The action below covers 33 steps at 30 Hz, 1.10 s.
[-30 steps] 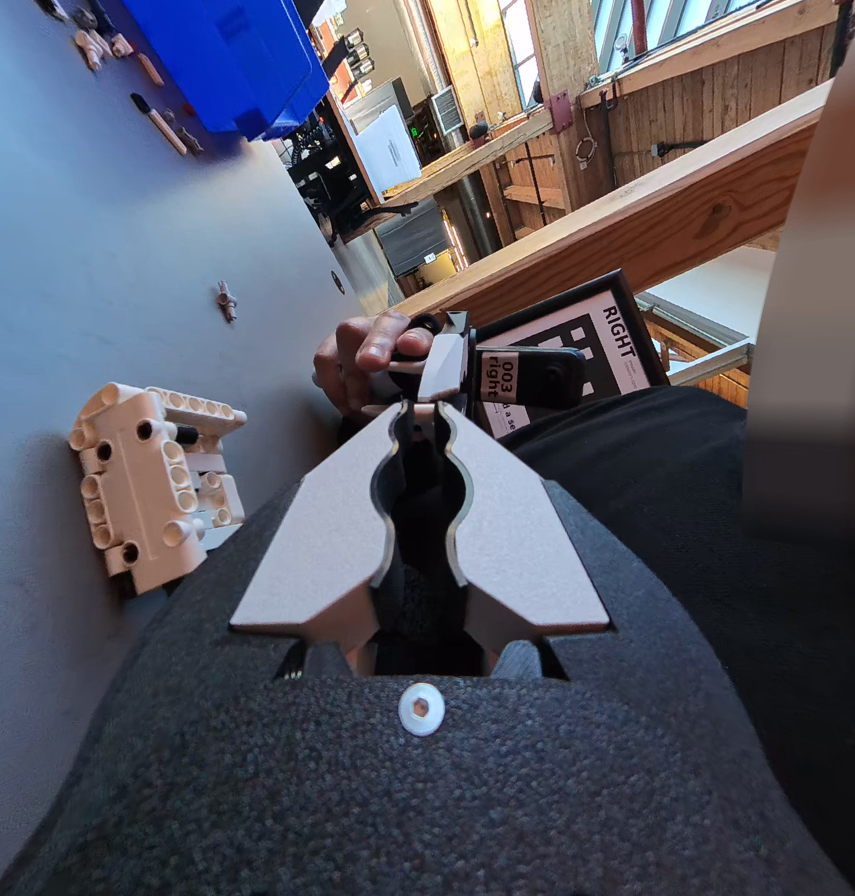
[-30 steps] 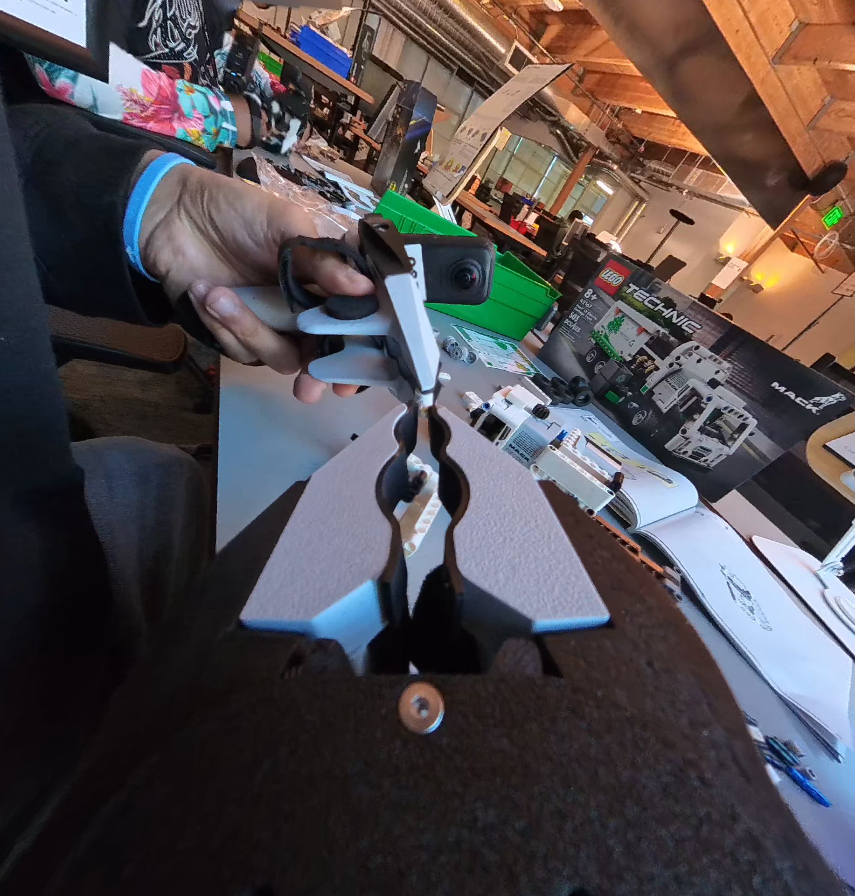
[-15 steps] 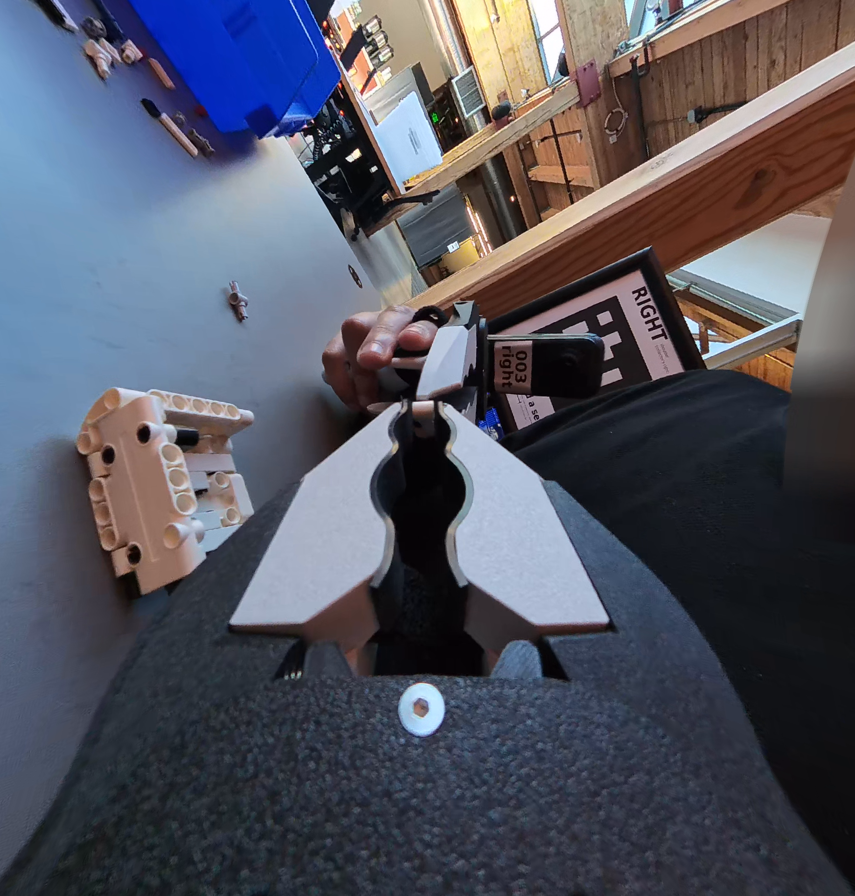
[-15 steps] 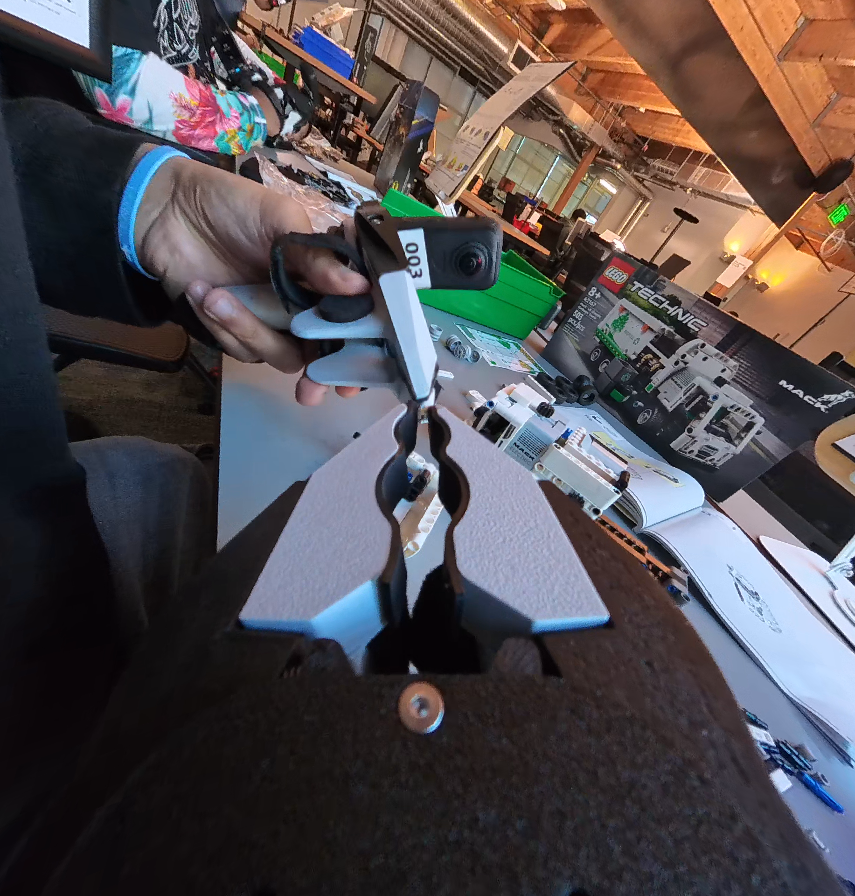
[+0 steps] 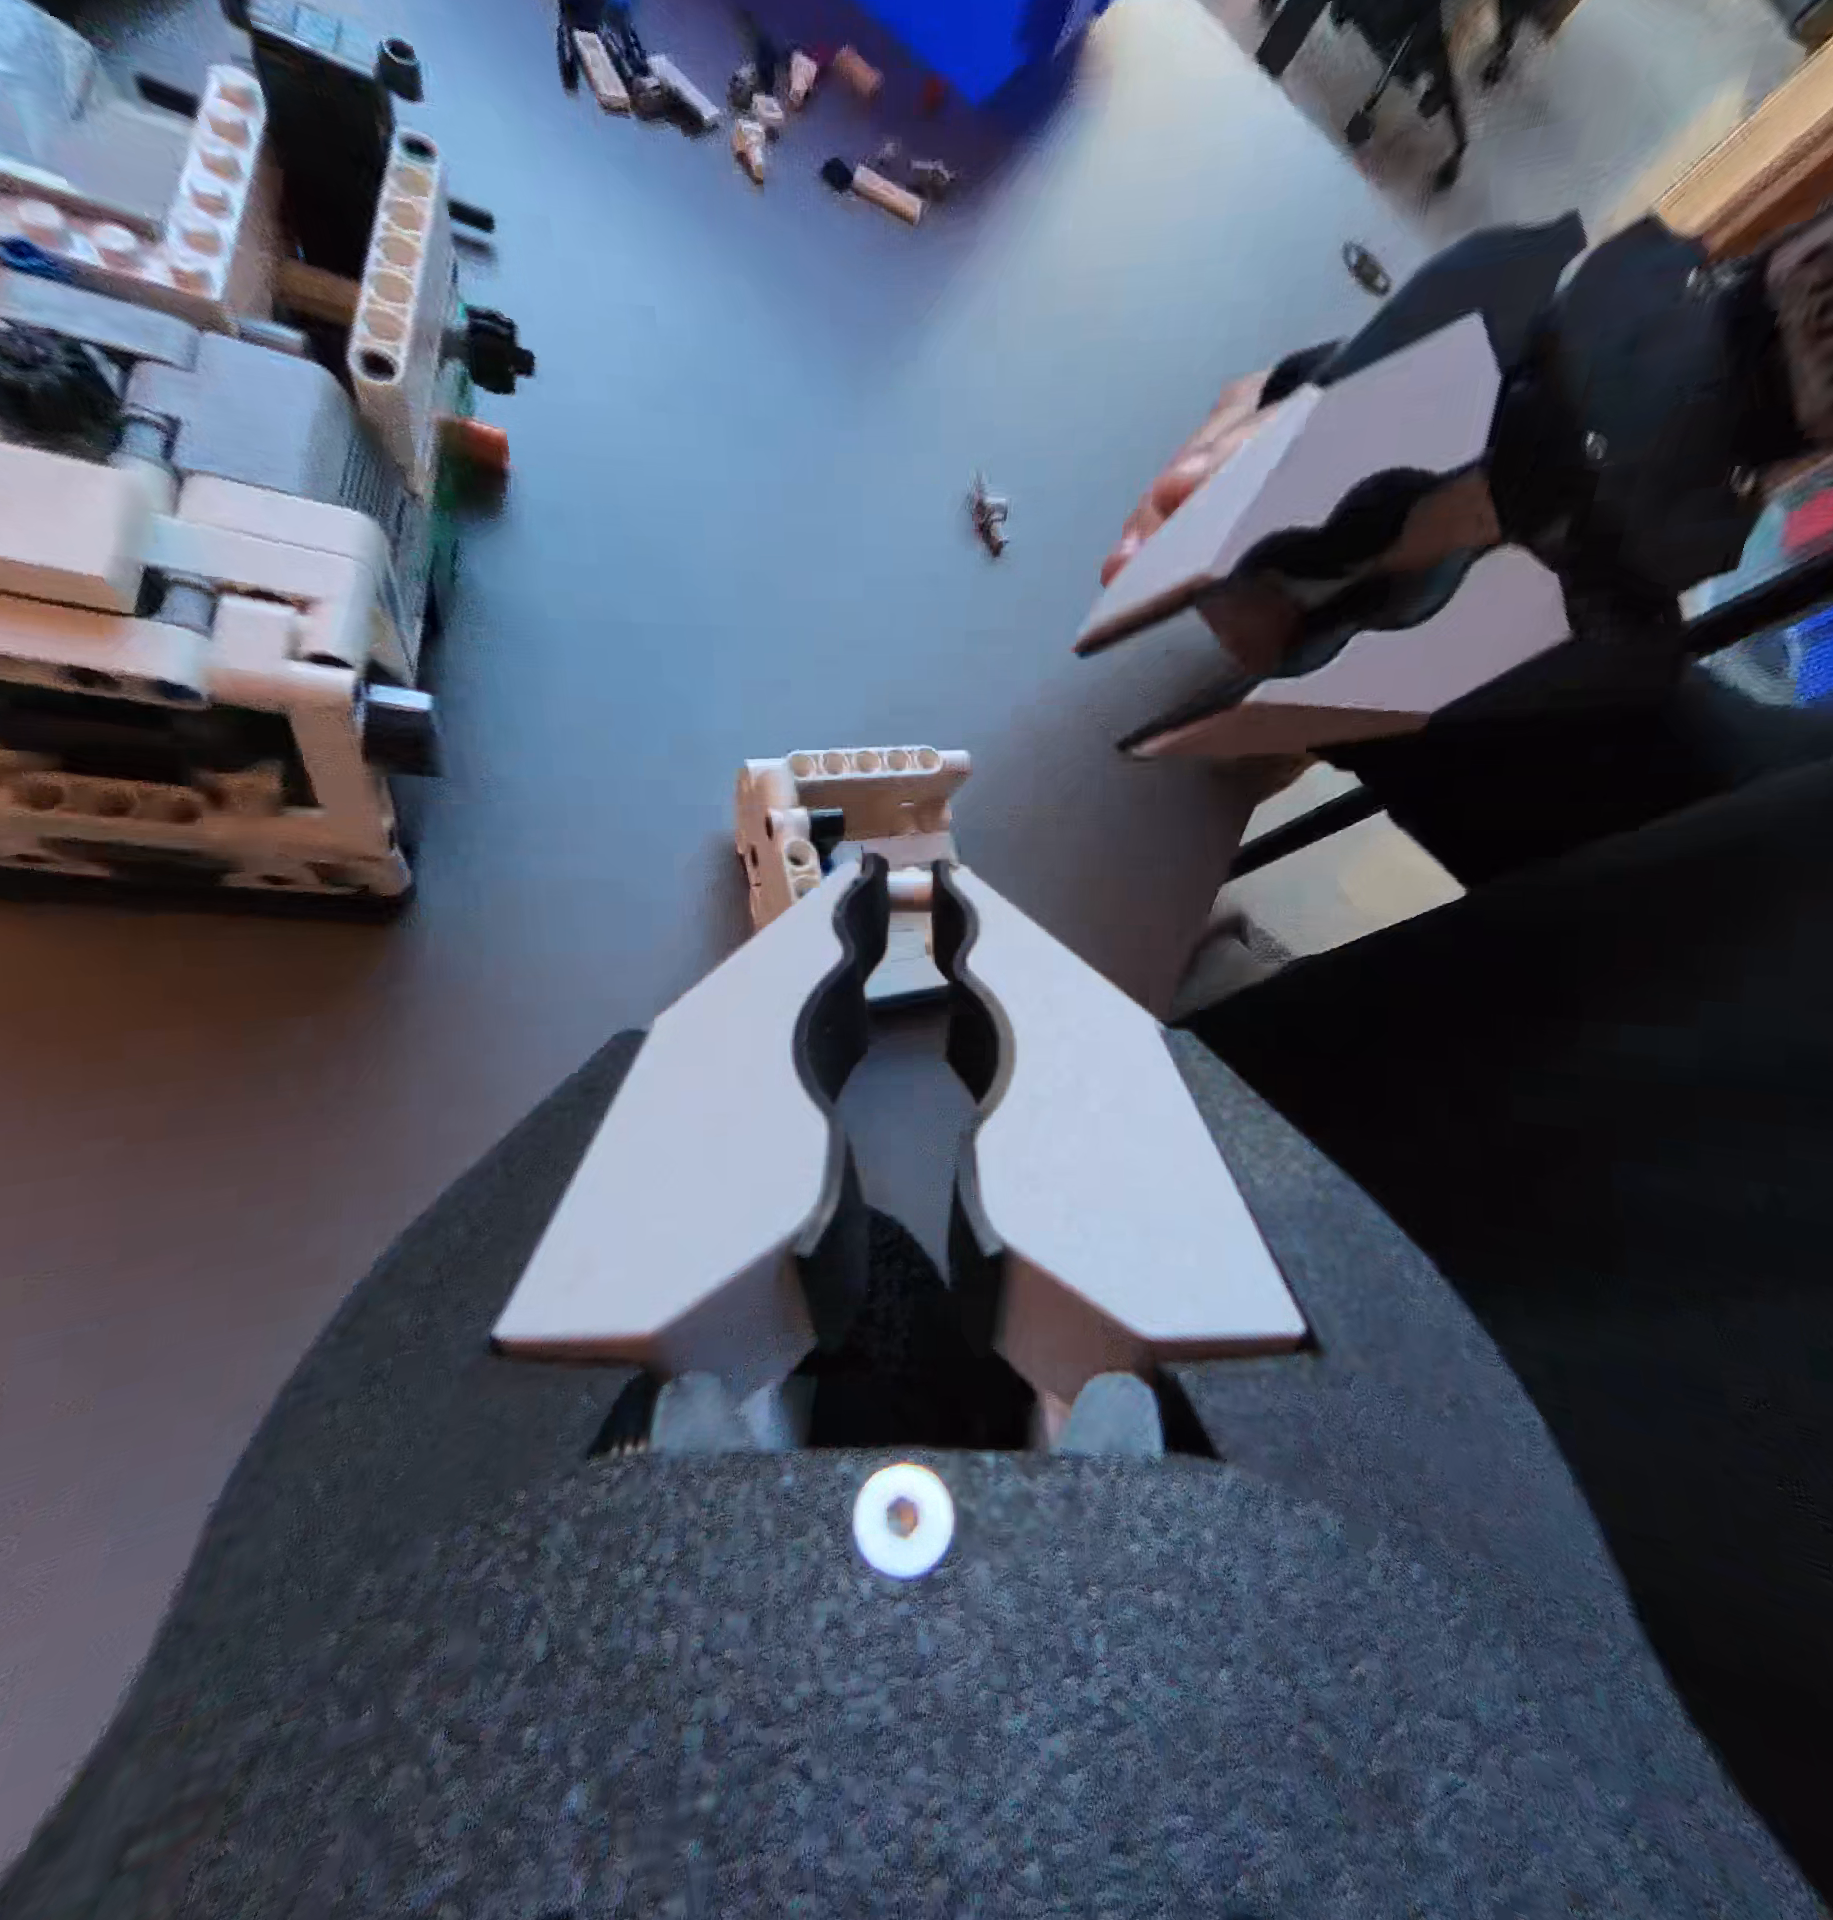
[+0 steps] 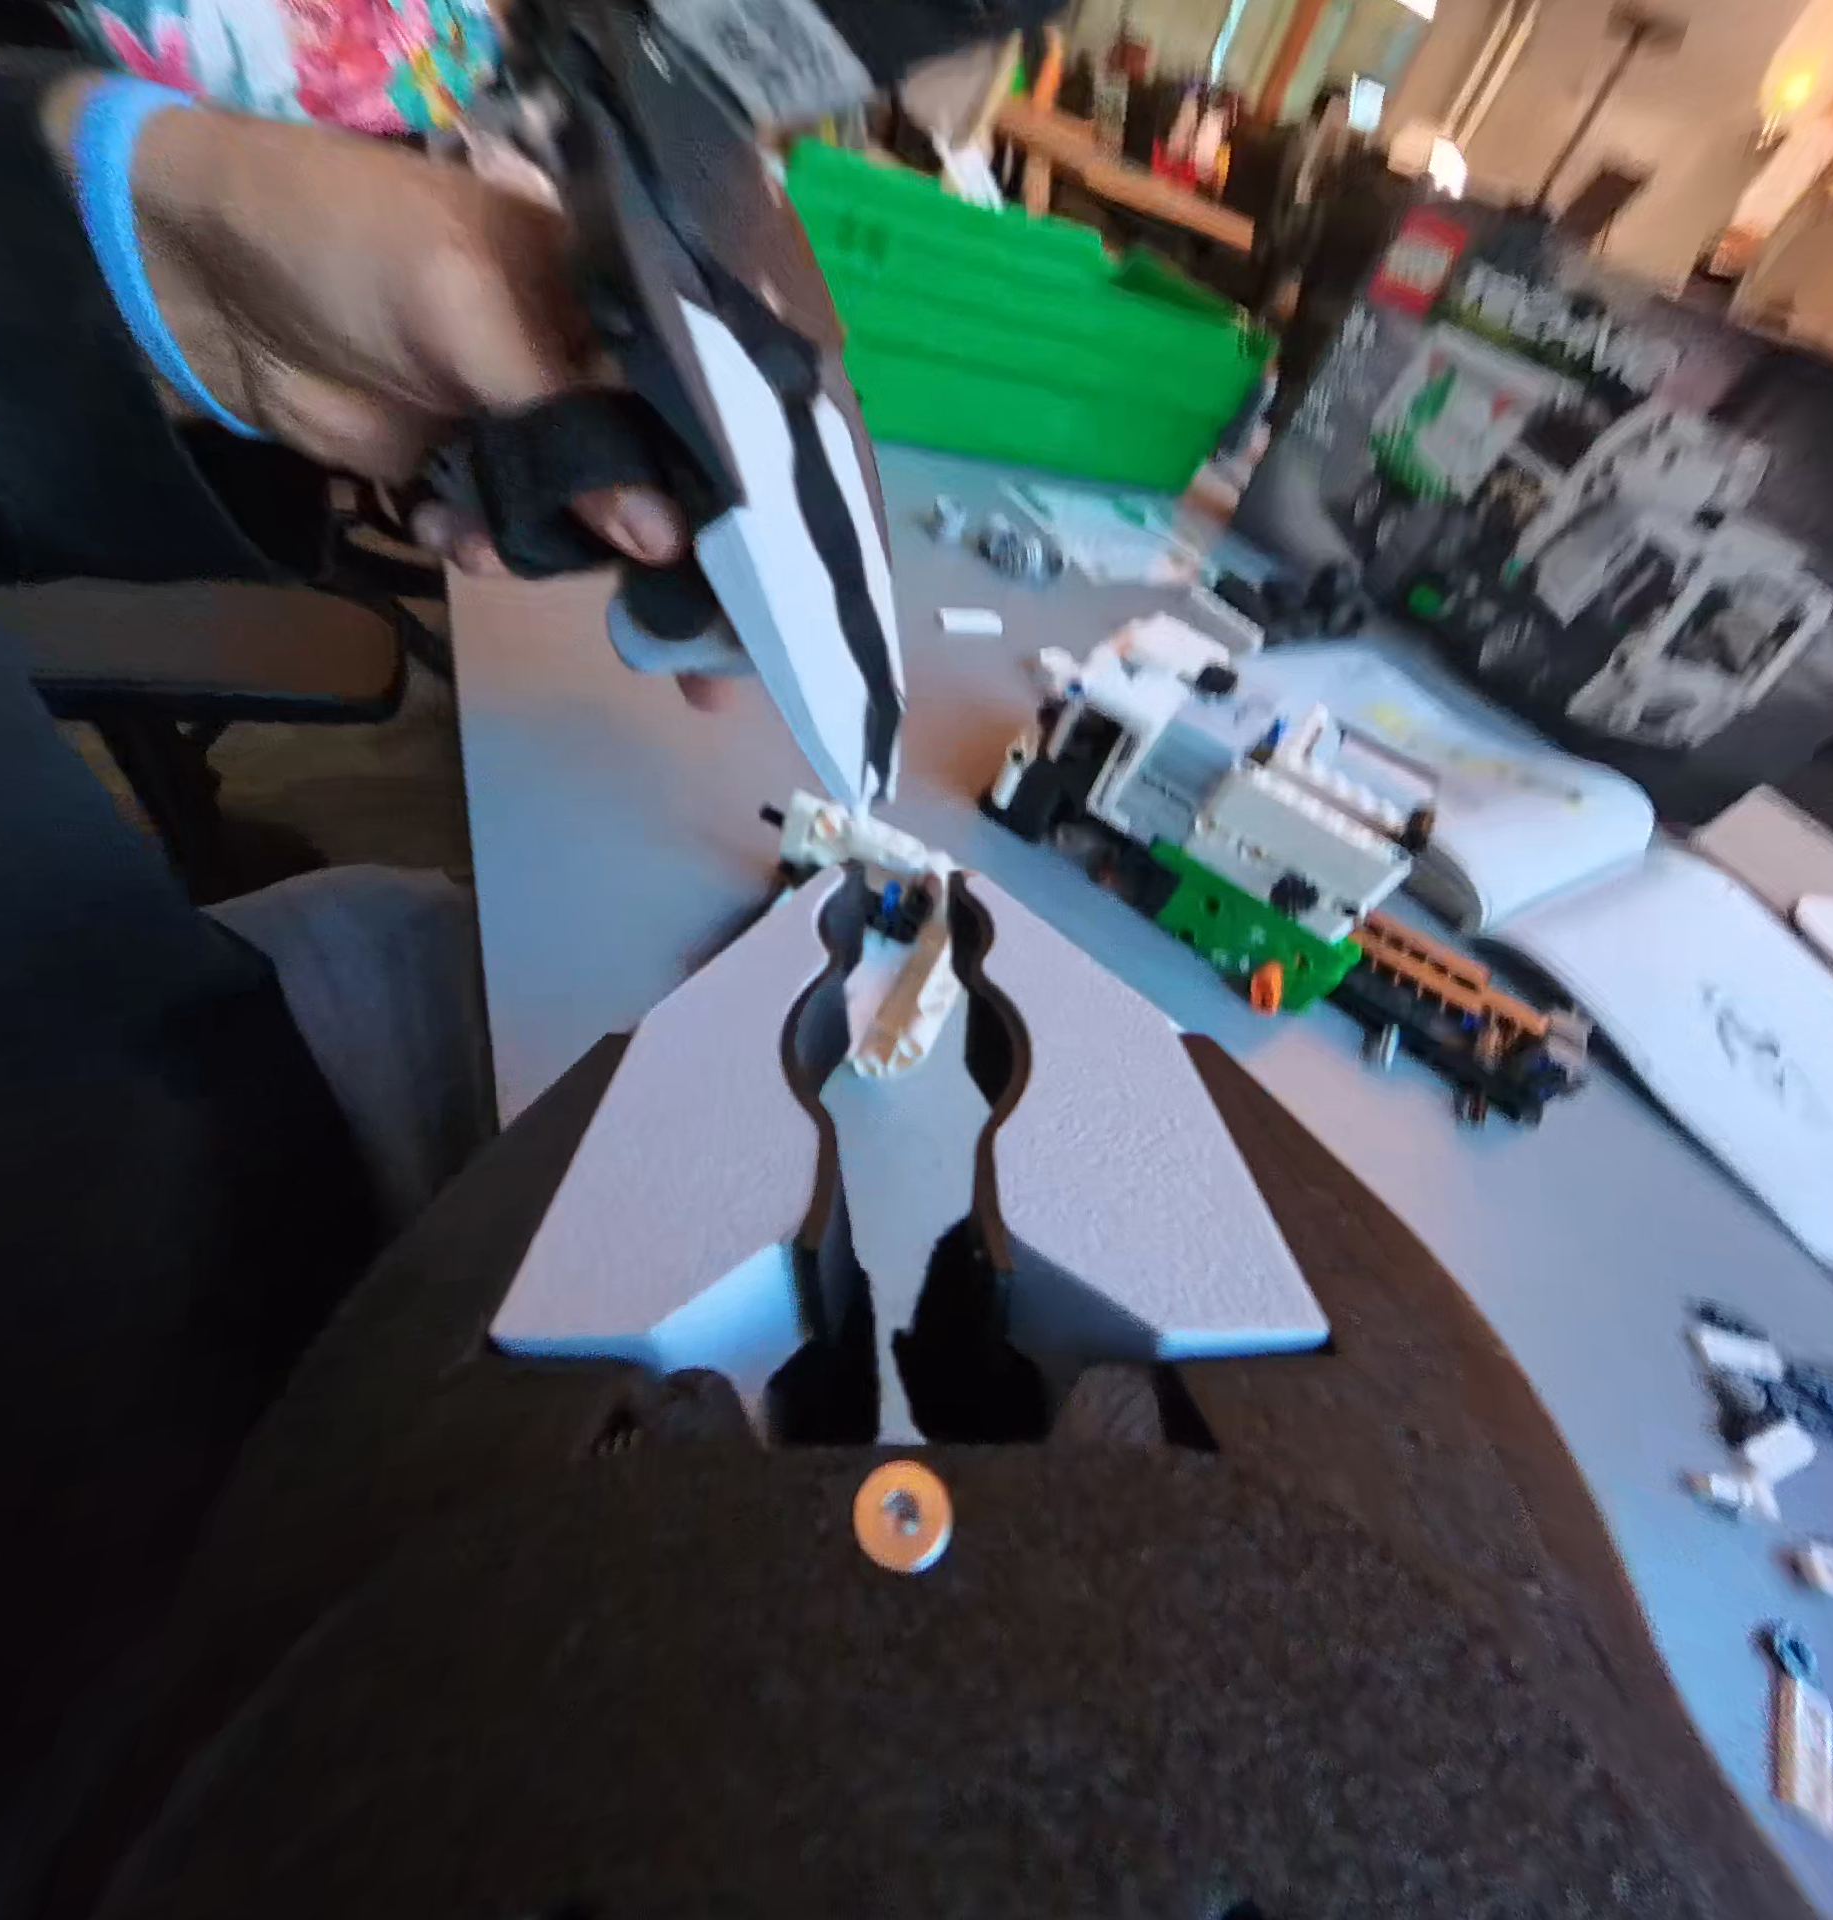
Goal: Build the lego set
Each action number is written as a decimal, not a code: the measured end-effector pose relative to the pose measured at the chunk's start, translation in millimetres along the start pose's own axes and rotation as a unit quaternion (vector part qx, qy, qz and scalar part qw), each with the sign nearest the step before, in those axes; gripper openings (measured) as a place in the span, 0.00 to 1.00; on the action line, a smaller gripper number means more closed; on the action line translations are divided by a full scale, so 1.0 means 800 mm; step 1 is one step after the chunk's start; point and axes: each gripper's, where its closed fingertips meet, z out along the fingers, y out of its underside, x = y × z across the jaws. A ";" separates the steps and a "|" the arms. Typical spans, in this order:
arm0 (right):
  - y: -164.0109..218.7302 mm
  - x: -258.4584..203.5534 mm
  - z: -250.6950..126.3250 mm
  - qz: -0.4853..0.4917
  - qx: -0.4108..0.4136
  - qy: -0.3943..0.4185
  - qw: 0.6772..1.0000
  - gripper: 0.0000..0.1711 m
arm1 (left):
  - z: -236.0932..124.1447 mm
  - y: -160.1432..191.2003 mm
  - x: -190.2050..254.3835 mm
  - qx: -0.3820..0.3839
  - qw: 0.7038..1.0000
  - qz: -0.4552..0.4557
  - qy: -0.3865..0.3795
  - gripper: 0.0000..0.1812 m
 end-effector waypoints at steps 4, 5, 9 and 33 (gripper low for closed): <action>0.042 0.015 -0.001 0.090 -0.104 0.002 0.990 0.19 | 0.000 -0.006 -0.008 0.000 1.000 0.007 -0.023 0.04; 0.052 0.015 -0.002 0.116 -0.129 -0.002 0.985 0.21 | 0.001 -0.004 -0.013 -0.003 1.000 0.005 -0.029 0.04; 0.061 0.000 0.004 0.209 -0.153 -0.036 0.965 0.25 | 0.006 0.002 -0.029 -0.001 0.999 -0.023 -0.032 0.04; 0.005 0.035 0.045 0.144 -0.211 0.011 0.967 0.05 | -0.037 -0.012 -0.031 0.151 0.980 -0.102 0.080 0.04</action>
